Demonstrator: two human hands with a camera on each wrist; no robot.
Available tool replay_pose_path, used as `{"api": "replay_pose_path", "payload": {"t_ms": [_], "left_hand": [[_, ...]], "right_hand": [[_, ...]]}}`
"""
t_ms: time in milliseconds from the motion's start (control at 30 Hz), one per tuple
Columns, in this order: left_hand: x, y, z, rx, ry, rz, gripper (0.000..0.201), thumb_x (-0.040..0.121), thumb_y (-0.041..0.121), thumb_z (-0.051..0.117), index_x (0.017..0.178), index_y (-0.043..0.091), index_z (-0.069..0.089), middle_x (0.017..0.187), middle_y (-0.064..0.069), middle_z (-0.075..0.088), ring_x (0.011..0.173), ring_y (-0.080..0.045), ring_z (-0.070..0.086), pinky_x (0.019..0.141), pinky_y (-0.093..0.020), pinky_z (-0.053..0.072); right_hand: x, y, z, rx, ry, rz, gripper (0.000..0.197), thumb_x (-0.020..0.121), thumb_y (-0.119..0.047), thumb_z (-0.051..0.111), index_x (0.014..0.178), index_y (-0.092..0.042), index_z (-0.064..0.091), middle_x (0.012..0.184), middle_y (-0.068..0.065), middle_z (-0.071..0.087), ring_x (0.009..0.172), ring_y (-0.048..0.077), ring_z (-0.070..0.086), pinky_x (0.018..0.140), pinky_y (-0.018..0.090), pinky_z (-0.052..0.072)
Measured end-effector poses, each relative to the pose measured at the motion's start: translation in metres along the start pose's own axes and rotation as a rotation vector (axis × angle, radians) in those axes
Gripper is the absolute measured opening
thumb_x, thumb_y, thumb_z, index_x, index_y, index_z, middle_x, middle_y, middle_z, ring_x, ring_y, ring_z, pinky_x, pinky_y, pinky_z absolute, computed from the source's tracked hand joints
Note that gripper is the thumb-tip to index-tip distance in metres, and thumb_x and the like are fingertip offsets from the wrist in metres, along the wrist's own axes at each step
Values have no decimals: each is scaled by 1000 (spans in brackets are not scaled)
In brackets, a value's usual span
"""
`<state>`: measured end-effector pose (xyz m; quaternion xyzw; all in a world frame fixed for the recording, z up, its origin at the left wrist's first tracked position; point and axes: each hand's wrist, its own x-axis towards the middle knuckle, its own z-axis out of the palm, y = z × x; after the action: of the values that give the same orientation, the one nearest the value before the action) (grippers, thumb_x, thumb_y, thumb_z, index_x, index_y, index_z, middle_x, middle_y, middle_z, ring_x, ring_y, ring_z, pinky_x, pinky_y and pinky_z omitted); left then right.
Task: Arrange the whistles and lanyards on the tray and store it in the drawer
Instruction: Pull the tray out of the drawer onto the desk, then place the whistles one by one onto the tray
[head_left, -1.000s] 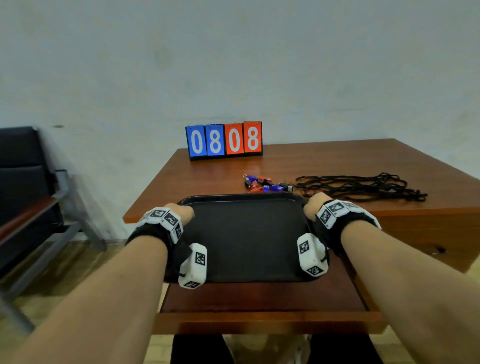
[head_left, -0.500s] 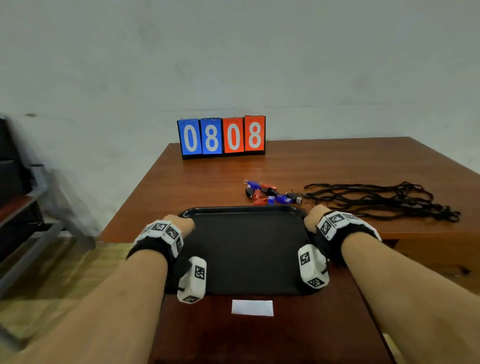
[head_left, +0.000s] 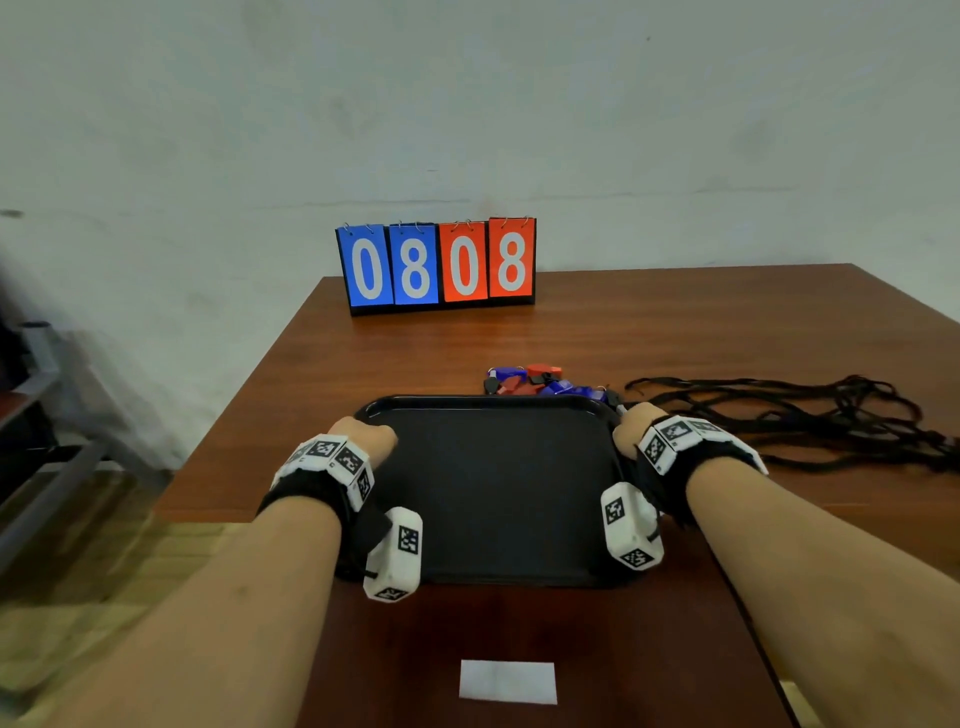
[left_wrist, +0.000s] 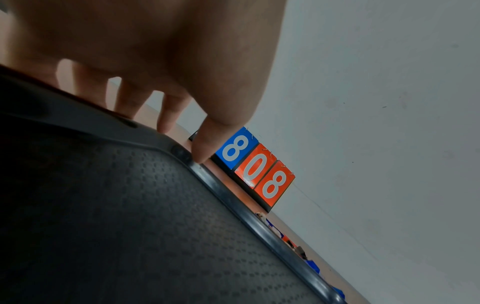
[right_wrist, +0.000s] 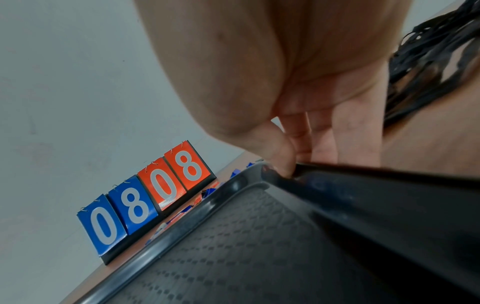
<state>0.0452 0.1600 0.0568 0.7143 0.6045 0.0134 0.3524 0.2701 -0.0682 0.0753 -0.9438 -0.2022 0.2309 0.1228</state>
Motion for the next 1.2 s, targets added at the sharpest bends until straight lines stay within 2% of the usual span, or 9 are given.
{"api": "replay_pose_path", "payload": {"t_ms": [67, 133, 300, 433, 600, 733, 900, 1067, 1200], "left_hand": [[5, 5, 2, 2, 4, -6, 72, 69, 44, 59, 134, 15, 47, 120, -11, 60, 101, -33, 60, 93, -44, 50], [8, 12, 4, -1, 2, -4, 71, 71, 42, 58, 135, 15, 47, 118, -11, 60, 101, -33, 60, 93, -44, 50], [16, 24, 9, -15, 1, 12, 65, 72, 41, 57, 131, 13, 52, 105, -11, 62, 92, -32, 62, 90, -42, 51], [16, 27, 10, -34, 15, 9, 69, 68, 41, 55, 133, 17, 50, 120, -12, 59, 102, -33, 60, 93, -45, 49], [-6, 40, 4, -99, 109, 102, 64, 78, 32, 57, 140, 20, 43, 141, -11, 44, 123, -34, 48, 102, -47, 42], [-15, 52, 5, -190, 131, 209, 54, 87, 27, 57, 138, 16, 45, 135, -8, 53, 120, -29, 53, 98, -37, 42], [-20, 66, 8, -270, 152, 266, 40, 89, 27, 59, 128, 16, 57, 126, -5, 60, 114, -24, 56, 96, -36, 44], [-17, 77, 13, -321, 136, 302, 37, 90, 27, 59, 125, 15, 60, 125, -3, 60, 116, -22, 55, 96, -35, 42], [-19, 82, 17, -352, 103, 320, 37, 91, 28, 59, 125, 15, 59, 125, -3, 59, 115, -21, 54, 93, -34, 42]], "right_hand": [[8, -5, -1, -43, 1, 8, 29, 96, -19, 45, 116, -4, 60, 105, 12, 64, 105, 29, 60, 83, 35, 46], [14, -12, -3, -100, -2, 15, 20, 97, -18, 42, 101, -7, 57, 81, 6, 58, 87, 26, 61, 73, 30, 45], [26, -22, -7, -50, 29, 65, 21, 95, -20, 47, 102, -7, 62, 78, 7, 57, 77, 26, 54, 69, 29, 42], [25, -25, -9, -45, 28, 69, 19, 94, -17, 47, 98, -6, 62, 69, 6, 52, 70, 24, 53, 66, 28, 41], [15, -29, -21, 6, 72, 46, 15, 92, -17, 50, 83, -7, 54, 66, 5, 50, 56, 17, 46, 49, 26, 36], [11, -33, -32, 66, 107, -1, 25, 92, -15, 49, 68, -7, 51, 71, 6, 54, 57, 19, 47, 52, 27, 38], [13, -38, -43, 119, 126, -92, 20, 91, -15, 51, 95, -3, 67, 87, 10, 61, 75, 26, 54, 66, 27, 42], [24, -43, -43, 266, 114, -115, 26, 90, -14, 53, 103, 2, 69, 91, 14, 69, 77, 27, 62, 72, 34, 52], [26, -49, -38, 258, 93, -126, 26, 92, -17, 53, 105, 1, 68, 104, 17, 71, 98, 32, 68, 84, 38, 55]]}}
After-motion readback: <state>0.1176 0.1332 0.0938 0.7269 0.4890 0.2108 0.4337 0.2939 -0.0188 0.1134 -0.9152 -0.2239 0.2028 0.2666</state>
